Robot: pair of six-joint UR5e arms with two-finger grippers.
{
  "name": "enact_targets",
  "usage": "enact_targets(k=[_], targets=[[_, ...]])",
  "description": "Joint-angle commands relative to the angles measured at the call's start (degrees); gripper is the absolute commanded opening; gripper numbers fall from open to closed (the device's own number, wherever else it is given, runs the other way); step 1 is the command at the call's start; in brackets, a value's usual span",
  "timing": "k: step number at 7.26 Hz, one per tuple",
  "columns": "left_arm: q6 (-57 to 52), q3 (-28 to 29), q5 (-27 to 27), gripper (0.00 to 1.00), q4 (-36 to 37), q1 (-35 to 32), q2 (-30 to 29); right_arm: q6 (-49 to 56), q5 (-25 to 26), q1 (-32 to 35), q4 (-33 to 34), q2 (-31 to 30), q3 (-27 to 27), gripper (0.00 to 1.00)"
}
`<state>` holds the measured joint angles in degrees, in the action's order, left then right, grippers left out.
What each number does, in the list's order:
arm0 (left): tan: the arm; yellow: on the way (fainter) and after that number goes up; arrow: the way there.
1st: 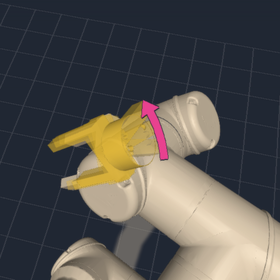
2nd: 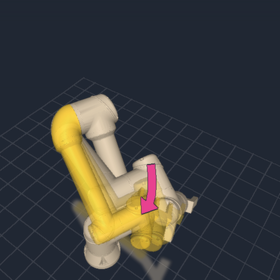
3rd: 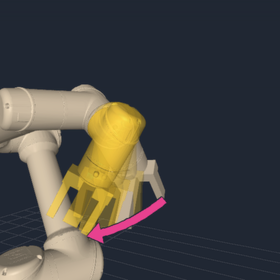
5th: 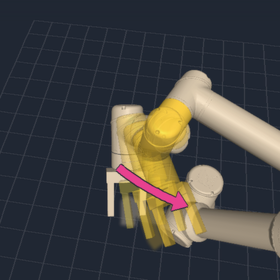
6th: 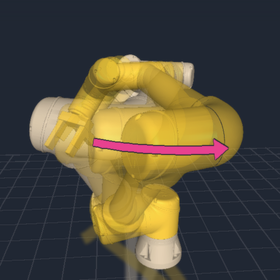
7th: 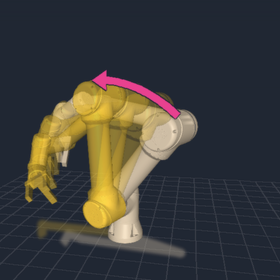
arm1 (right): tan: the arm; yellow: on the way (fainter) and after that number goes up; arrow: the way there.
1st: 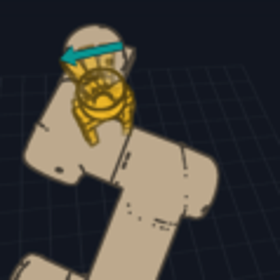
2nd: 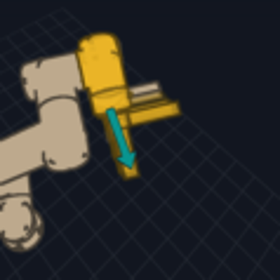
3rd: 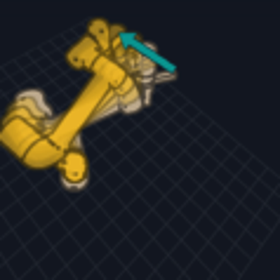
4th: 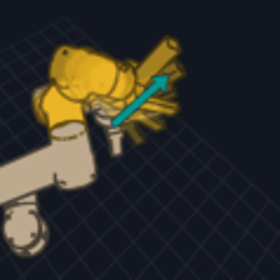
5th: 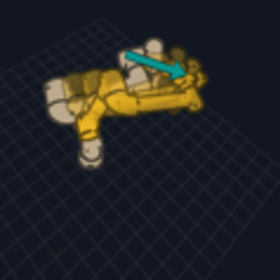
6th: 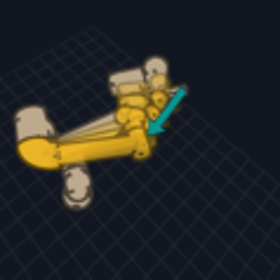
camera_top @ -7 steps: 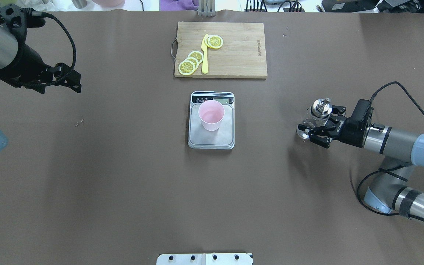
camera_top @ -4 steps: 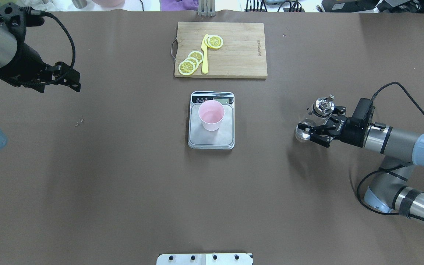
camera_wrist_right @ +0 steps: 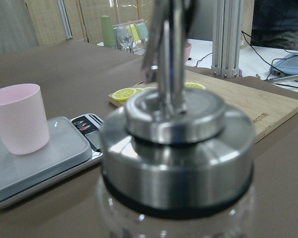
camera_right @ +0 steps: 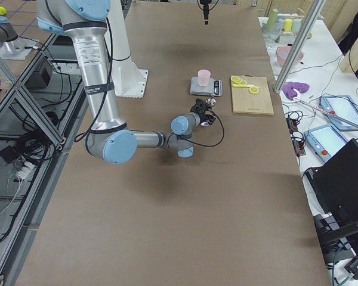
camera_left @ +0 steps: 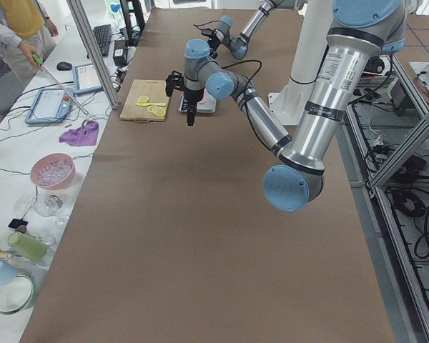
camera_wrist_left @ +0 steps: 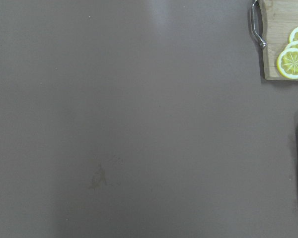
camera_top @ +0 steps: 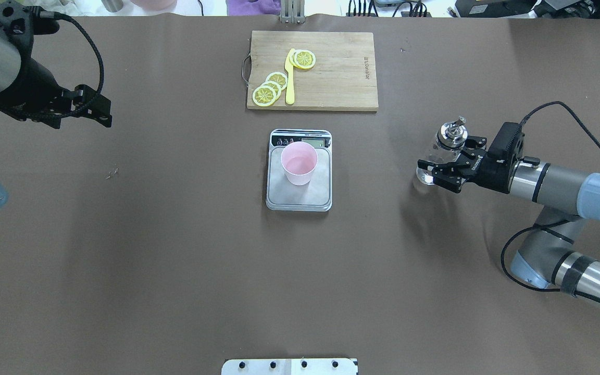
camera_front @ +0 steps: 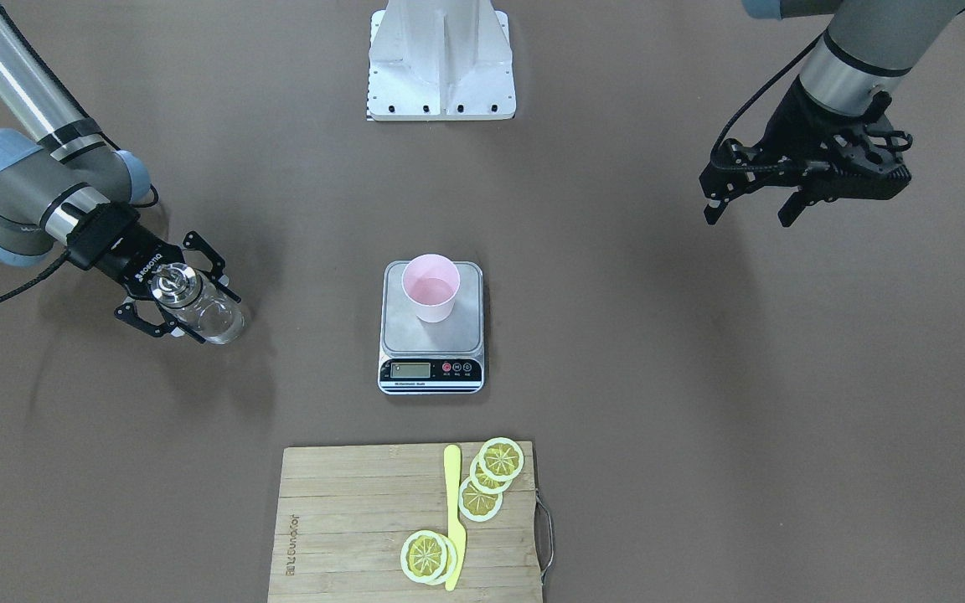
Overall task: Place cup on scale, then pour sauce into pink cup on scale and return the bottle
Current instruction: 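Grasp the glass sauce bottle by its neck with the right gripper and lift, then carry the bottle with the right gripper to above the pink cup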
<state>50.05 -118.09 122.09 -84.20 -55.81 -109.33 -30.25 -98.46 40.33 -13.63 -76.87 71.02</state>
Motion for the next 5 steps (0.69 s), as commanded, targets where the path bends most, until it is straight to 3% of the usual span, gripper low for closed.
enact_targets(k=[1, 5], targets=[[-4.1, 0.2, 0.1, 0.97, 0.0, -1.7, 0.6, 6.2, -1.1, 1.8, 14.4, -2.6, 9.6, 0.00], [-19.3, 0.7, -0.7, 0.97, -0.3, -7.1, 5.8, 11.4, 0.4, 1.6, 41.1, -5.7, 24.8, 0.00]])
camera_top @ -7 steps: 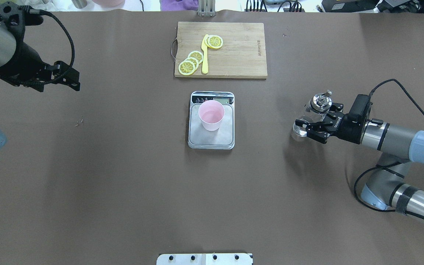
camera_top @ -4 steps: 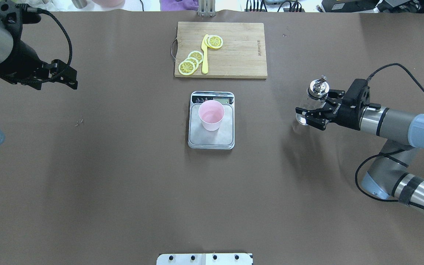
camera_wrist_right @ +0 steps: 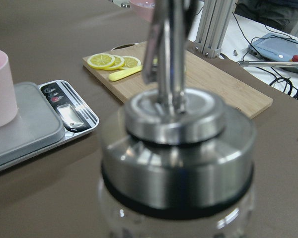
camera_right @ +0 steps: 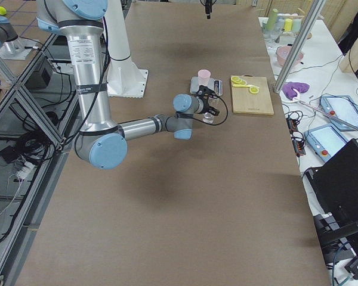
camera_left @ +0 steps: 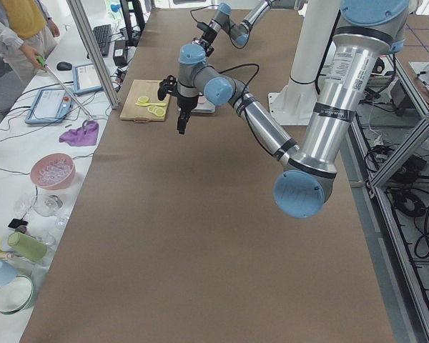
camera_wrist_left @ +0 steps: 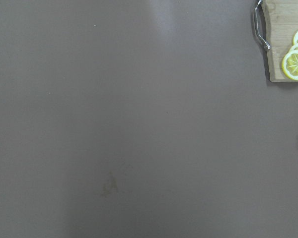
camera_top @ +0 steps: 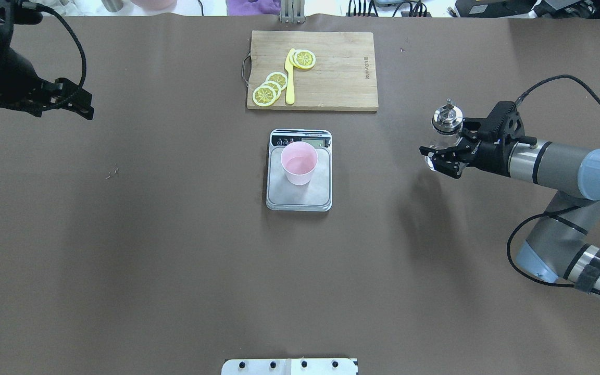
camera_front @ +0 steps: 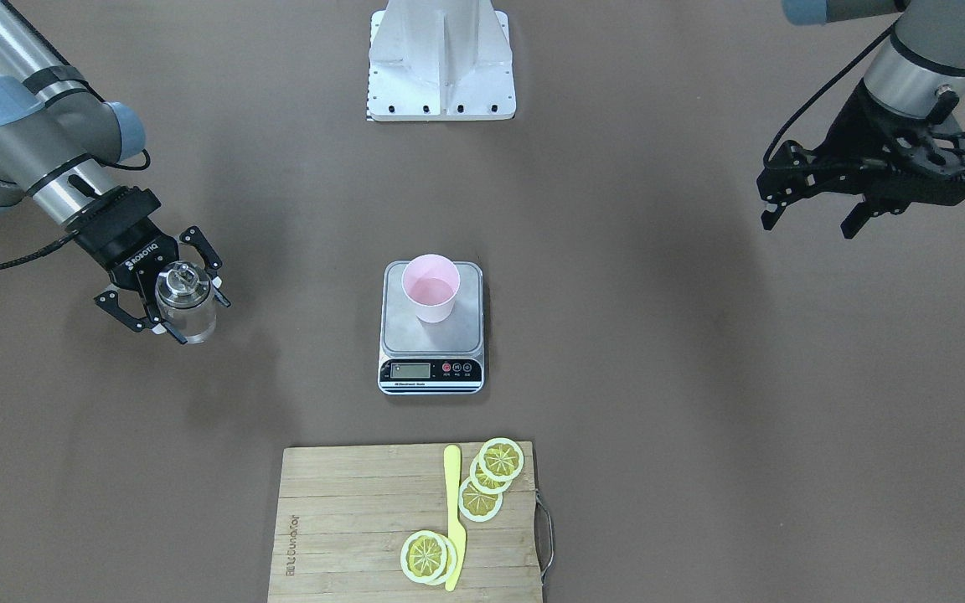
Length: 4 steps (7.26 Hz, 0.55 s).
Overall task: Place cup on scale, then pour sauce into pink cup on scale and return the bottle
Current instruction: 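Carry the bottle with the right gripper to above the pink cup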
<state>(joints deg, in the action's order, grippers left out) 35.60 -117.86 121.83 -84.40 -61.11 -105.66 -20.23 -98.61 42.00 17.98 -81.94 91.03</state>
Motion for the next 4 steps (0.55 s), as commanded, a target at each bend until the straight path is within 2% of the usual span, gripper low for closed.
enact_targets(k=[1, 2, 4], targets=[[-9.0, 1.7, -0.3, 0.97, -0.3, -5.0, 3.2, 2.7, 0.7, -1.0, 13.7, -0.1, 5.4, 0.00], [-9.4, 2.4, 0.0, 0.97, -0.3, -7.0, 3.1, 4.7, 0.2, -1.7, 17.4, 1.6, 5.9, 0.00], [-9.4, 4.3, -0.2, 0.97, -0.1, -8.8, 3.6, 11.2, 0.3, -3.5, 31.2, 9.1, 7.5, 0.00]])
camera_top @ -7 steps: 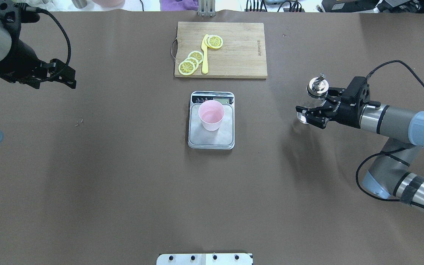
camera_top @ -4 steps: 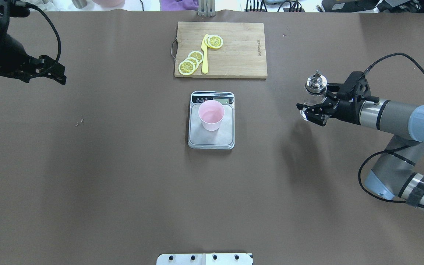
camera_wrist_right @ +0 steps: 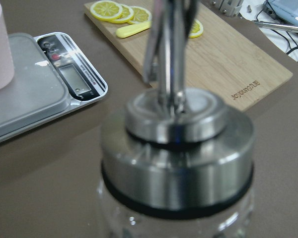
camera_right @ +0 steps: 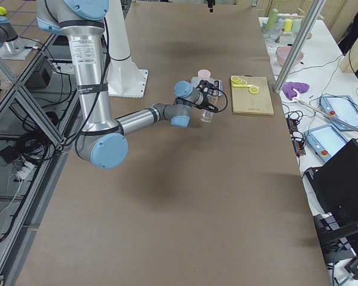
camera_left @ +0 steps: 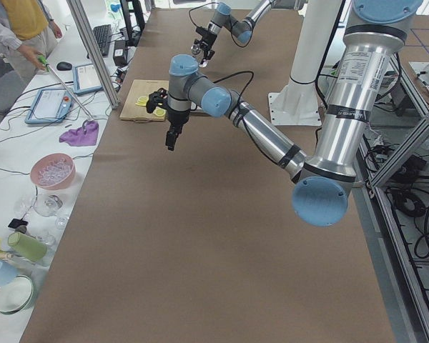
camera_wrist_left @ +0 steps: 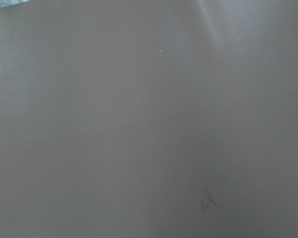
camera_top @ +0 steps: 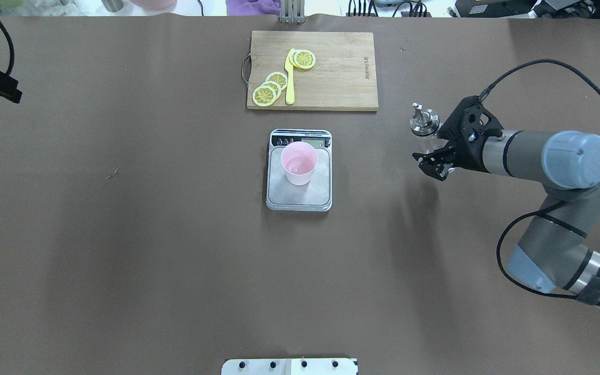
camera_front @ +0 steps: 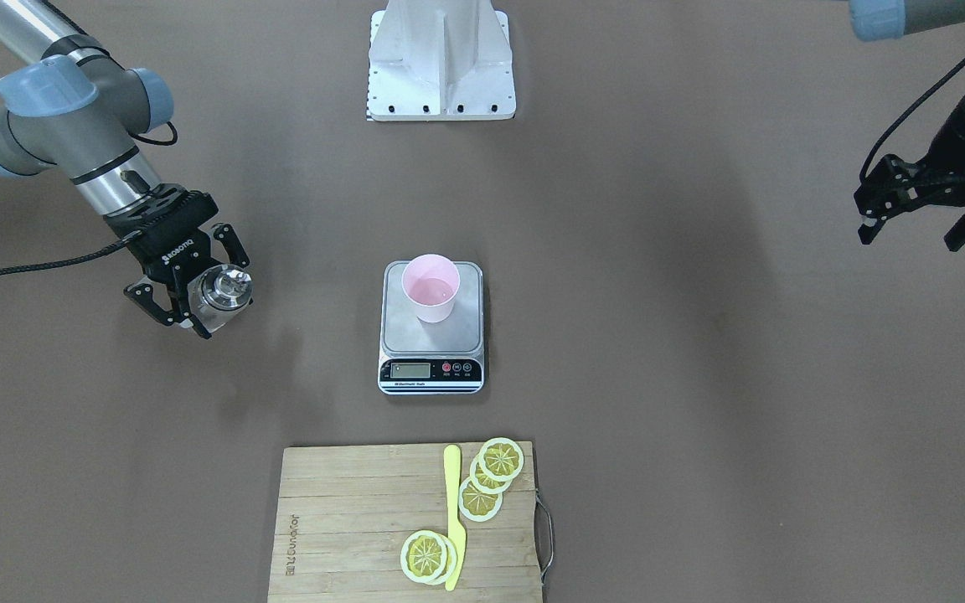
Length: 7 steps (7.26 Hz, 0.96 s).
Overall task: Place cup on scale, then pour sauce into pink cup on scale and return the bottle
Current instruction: 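Carry the bottle with the right gripper to above the pink cup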
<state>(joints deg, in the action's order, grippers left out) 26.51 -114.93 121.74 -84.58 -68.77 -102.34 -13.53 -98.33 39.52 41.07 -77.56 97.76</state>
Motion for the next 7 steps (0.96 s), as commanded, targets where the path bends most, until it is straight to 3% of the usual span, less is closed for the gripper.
enact_targets(k=[1, 3, 5, 7], targets=[[-0.3, 2.9, -0.2, 0.97, 0.1, -1.8, 0.3, 5.0, 0.3, -2.4, 11.1, 7.8, 0.4, 0.00], [-0.5, 4.3, 0.0, 0.97, -0.2, -2.5, 0.6, 6.1, 0.5, -3.5, 22.5, 12.9, 0.6, 0.00], [-0.5, 5.2, -0.2, 0.97, -0.2, -2.7, 0.7, 12.0, 0.5, -3.6, 25.0, 13.2, 0.7, 0.00], [-0.5, 5.4, -0.2, 0.97, -0.4, -2.8, 1.5, 17.7, 0.9, -3.6, 31.8, 13.4, 3.3, 0.00]])
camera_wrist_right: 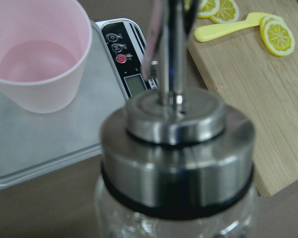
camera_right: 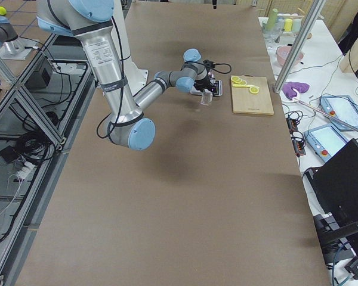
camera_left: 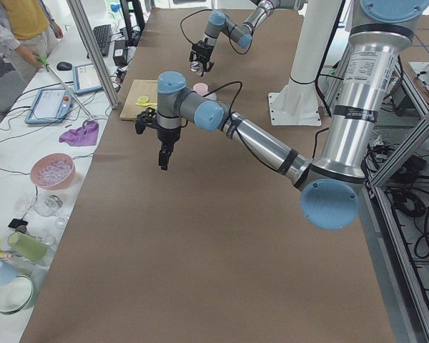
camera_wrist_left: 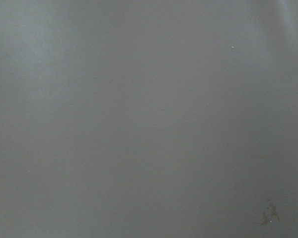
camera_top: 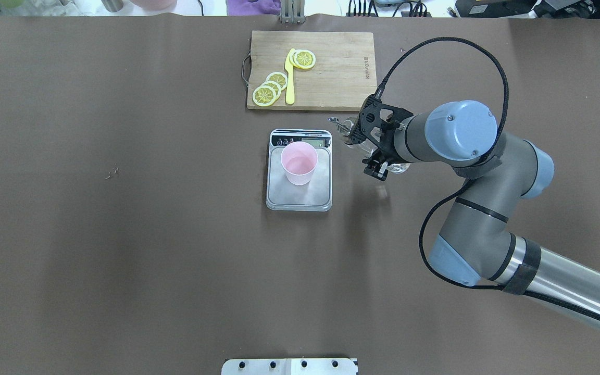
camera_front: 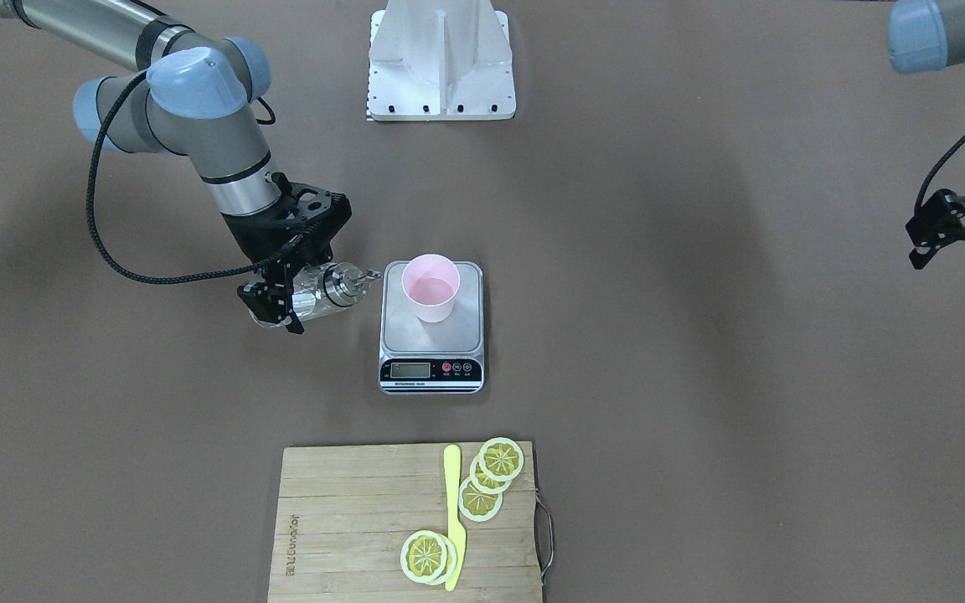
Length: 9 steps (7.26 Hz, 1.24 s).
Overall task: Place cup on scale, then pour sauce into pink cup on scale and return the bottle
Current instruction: 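Carry the bottle with the right gripper to above the pink cup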
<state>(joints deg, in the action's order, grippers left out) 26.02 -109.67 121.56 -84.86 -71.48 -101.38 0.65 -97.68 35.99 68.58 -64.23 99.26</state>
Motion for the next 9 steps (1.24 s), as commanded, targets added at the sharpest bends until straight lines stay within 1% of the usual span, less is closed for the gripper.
enact_targets(k=[1, 2, 3, 4, 5, 6, 7, 9], targets=[[0.1, -0.6, 0.3, 0.97, -0.1, -0.4, 0.7, 5.0, 1.0, -0.1, 11.7, 2.0, 4.1, 0.00], [0.1, -0.9, 0.4, 0.97, -0.1, -0.6, 1.2, 6.8, 1.4, -0.1, 17.9, 5.9, 4.3, 0.00], [0.1, -0.8, 0.3, 0.97, -0.1, -0.6, 1.4, 6.8, 3.8, -0.8, 20.9, 6.6, 4.5, 0.00], [0.1, -1.0, 0.4, 0.97, -0.1, -0.7, 1.5, 6.8, 6.5, -2.9, 23.5, 6.8, 4.5, 0.00], [0.1, -1.0, 0.4, 0.97, -0.1, -0.8, 1.5, 7.3, 8.8, -3.6, 27.2, 8.4, 4.4, 0.00], [0.1, -1.2, 0.5, 0.97, -0.1, -0.9, 1.5, 7.5, 9.4, -3.7, 30.7, 9.8, 4.5, 0.00], [0.1, -1.3, 0.5, 0.97, -0.1, -0.9, 2.1, 7.5, 11.1, -4.3, 35.1, 12.1, 4.3, 0.00], [0.1, -1.4, 0.5, 0.97, -0.1, -0.9, 2.2, 9.9, 15.3, -5.2, 39.3, 12.7, 4.3, 0.00]])
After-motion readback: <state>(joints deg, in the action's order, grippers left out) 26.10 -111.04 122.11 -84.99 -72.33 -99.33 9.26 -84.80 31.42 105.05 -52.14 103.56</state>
